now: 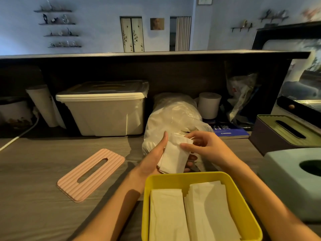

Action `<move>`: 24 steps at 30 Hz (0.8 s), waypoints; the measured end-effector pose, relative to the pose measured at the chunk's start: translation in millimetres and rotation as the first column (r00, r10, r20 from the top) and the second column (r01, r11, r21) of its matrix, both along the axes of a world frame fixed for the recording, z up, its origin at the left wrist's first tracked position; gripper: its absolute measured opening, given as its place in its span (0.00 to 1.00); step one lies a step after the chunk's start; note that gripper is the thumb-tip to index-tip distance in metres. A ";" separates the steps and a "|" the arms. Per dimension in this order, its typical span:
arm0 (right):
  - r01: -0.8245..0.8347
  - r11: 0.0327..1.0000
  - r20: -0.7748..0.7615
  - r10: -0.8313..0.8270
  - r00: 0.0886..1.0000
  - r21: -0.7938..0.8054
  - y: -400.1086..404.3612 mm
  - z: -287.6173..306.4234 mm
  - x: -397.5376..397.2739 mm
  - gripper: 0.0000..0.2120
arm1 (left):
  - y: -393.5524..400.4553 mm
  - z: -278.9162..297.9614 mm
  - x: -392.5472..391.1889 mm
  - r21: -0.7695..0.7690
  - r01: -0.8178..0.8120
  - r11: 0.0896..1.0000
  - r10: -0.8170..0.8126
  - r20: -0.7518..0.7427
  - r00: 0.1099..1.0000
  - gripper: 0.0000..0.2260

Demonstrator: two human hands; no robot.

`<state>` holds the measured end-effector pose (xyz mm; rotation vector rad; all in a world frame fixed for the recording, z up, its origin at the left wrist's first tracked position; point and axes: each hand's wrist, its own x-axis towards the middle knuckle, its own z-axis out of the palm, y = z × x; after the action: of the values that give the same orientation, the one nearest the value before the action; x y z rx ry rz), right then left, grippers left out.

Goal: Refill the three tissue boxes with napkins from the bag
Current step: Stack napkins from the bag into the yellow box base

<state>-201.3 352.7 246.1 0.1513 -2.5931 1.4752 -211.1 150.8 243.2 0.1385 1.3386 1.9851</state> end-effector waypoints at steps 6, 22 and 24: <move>0.056 0.998 -0.241 -0.049 0.969 0.022 -2.4 0.1 -0.5 0.09 | -10.8 6.8 -7.0 -0.080 -0.138 0.987 0.123 -0.165 0.979 0.15; 0.314 0.863 -0.615 -0.004 0.789 0.397 2.4 -11.2 -34.8 0.13 | -23.7 0.7 -34.4 -0.043 -0.549 0.835 0.465 -0.477 0.745 0.13; 0.132 0.889 -0.560 0.155 0.814 0.439 -9.5 -6.9 -34.0 0.10 | -22.7 0.0 -33.7 -0.035 -0.535 0.844 0.461 -0.463 0.757 0.09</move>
<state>-235.2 343.2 239.2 0.5790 -2.3412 0.6180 -244.7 128.1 243.2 0.1695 2.0004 2.3615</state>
